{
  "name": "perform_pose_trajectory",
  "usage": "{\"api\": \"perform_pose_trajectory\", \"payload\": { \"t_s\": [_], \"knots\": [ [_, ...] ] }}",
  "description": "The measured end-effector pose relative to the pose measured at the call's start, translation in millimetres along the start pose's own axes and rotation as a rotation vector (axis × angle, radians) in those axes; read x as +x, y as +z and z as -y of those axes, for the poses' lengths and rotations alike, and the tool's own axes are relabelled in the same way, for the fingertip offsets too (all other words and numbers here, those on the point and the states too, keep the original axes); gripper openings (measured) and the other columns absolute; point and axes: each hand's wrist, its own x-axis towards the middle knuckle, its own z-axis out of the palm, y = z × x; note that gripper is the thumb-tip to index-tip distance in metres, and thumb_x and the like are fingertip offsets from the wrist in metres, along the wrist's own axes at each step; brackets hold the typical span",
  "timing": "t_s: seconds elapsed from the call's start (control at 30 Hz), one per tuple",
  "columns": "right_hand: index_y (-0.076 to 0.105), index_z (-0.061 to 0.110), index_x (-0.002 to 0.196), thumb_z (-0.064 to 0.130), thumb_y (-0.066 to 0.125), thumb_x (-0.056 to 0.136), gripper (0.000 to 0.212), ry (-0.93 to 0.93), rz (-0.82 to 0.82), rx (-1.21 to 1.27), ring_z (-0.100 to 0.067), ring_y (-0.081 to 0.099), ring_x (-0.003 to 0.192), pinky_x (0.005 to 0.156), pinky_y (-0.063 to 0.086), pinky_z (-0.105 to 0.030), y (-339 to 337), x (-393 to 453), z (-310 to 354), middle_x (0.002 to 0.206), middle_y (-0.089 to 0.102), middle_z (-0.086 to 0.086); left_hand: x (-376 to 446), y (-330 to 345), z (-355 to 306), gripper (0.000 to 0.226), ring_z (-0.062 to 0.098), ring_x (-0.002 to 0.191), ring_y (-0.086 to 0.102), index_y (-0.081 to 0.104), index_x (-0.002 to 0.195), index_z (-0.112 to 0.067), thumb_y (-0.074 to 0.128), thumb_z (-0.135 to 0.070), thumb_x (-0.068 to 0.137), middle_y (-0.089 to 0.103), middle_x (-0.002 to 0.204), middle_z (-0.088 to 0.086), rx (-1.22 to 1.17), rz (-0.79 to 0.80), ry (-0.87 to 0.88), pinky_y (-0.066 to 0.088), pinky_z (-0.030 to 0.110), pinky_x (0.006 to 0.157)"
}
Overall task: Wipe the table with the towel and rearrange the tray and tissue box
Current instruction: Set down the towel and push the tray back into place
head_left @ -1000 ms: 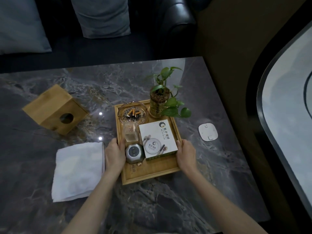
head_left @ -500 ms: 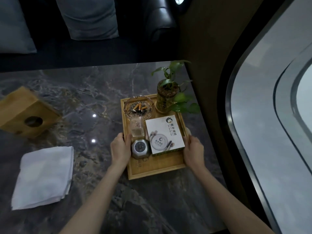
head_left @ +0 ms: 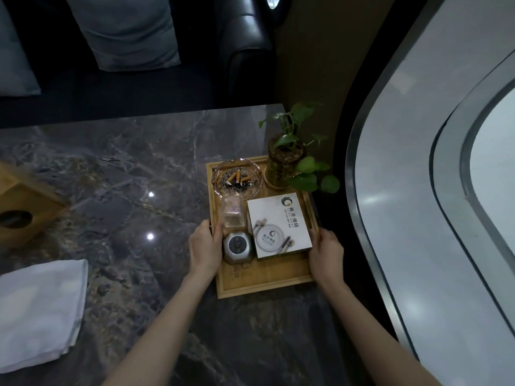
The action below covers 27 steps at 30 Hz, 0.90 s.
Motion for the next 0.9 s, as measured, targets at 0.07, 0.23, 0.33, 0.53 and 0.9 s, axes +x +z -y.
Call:
{"api": "perform_pose_trajectory", "payload": {
  "t_s": [0.07,0.23,0.33,0.53,0.9],
  "knots": [
    [0.06,-0.006,0.098,0.014,0.044,0.095,0.026,0.01,0.008,0.015,-0.037,0.06,0.086,0.071,0.046,-0.035,1,3,-3,0.099,0.062,-0.025,2,3,-2,0.028,0.026,0.071,0.055,0.058,0.084,0.0,0.046,-0.024,0.094,0.061,0.078,0.014,0.002,0.001,0.002,0.037,0.033,0.061],
    [0.06,-0.004,0.102,0.014,0.041,0.096,0.027,0.033,0.028,0.03,-0.036,0.06,0.091,0.073,0.043,-0.029,5,10,-8,0.103,0.061,-0.023,8,12,-3,0.025,0.023,0.069,0.053,0.057,0.082,-0.001,0.047,-0.022,0.093,0.059,0.076,0.012,0.02,0.009,-0.002,0.036,0.031,0.061],
    [0.06,-0.003,0.104,0.015,0.04,0.096,0.028,0.046,0.04,0.037,-0.035,0.059,0.091,0.073,0.042,-0.028,8,14,-10,0.103,0.06,-0.023,11,15,-3,0.026,0.022,0.068,0.052,0.057,0.08,-0.001,0.047,-0.021,0.093,0.057,0.075,0.01,0.035,0.02,-0.005,0.035,0.031,0.061],
    [0.058,-0.003,0.111,0.014,0.039,0.096,0.029,0.047,0.044,0.013,-0.036,0.058,0.091,0.071,0.038,-0.026,11,15,-16,0.105,0.059,-0.025,15,20,3,0.03,0.023,0.068,0.053,0.059,0.079,0.0,0.048,-0.024,0.093,0.062,0.076,0.014,0.091,0.039,0.013,0.039,0.033,0.063],
    [0.059,-0.003,0.106,0.01,0.043,0.095,0.024,-0.002,-0.004,-0.01,-0.033,0.059,0.086,0.072,0.049,-0.037,11,13,-20,0.1,0.059,-0.022,23,13,-5,0.042,0.035,0.068,0.063,0.066,0.071,0.0,0.05,-0.034,0.09,0.067,0.071,0.02,0.326,0.079,-0.005,0.052,0.042,0.061]
  ]
}}
